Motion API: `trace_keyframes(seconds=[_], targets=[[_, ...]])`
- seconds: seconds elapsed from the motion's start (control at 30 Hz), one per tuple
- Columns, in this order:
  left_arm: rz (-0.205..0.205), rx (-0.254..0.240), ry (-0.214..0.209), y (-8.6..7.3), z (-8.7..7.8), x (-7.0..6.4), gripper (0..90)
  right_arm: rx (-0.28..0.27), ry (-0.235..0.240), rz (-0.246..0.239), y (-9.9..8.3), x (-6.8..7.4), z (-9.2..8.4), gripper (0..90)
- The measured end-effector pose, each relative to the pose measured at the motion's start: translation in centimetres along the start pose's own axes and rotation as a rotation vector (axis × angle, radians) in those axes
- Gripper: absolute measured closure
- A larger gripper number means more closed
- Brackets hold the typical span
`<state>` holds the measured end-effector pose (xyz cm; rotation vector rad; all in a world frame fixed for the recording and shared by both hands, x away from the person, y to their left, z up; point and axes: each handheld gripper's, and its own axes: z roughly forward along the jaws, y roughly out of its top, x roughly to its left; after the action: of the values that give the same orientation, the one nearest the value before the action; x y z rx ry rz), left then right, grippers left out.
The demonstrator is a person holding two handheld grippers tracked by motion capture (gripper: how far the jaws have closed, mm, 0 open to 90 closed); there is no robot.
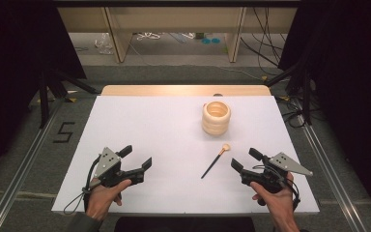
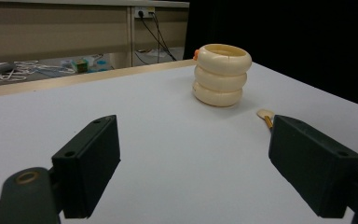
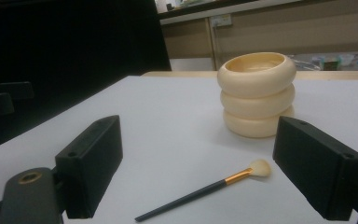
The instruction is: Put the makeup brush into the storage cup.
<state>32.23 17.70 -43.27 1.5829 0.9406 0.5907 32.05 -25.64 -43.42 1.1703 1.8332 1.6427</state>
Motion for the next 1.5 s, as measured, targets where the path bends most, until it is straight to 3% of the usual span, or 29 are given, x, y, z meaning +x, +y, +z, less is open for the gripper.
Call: trace_keyframes(seconds=[0.73,0.9,0.93,0.97,1.0,1.13,1.2,1.23,1.3,1.5], targets=[[-0.006,-0.003,0.008,0.1,-0.1,0.1,16.1,0.021,0.004,0.002,-0.1,-0.2,0.3,19.9],[-0.002,-0.001,0.008,0.0,0.0,0.0,16.1,0.091,0.001,-0.019,-0.1,-0.2,0.9,21.5],[-0.002,-0.001,0.009,0.0,0.0,0.1,16.1,0.123,-0.012,-0.041,0.0,-0.3,0.9,22.0],[-0.008,-0.001,0.012,0.0,0.0,0.1,16.1,0.157,-0.005,-0.022,0.1,-0.2,1.4,22.1],[-0.008,-0.001,0.012,0.0,0.0,0.1,16.1,0.157,-0.005,-0.022,0.1,-0.2,1.4,22.1],[-0.006,-0.001,0.013,0.0,0.0,0.2,16.1,0.234,-0.01,-0.077,0.8,-0.2,2.6,24.2],[-0.007,0.0,0.013,0.0,0.0,0.2,16.1,0.241,-0.005,-0.072,0.8,-0.2,3.0,24.5],[-0.009,0.0,0.013,0.0,0.0,0.2,16.1,0.28,0.0,-0.042,1.1,-0.2,3.4,25.1],[-0.005,0.002,0.014,0.1,0.0,0.2,16.1,0.277,-0.007,-0.041,1.1,-0.3,3.7,25.5],[-0.015,0.0,0.01,0.1,0.0,0.2,16.1,0.347,-0.013,-0.011,1.2,-0.6,4.9,26.1]])
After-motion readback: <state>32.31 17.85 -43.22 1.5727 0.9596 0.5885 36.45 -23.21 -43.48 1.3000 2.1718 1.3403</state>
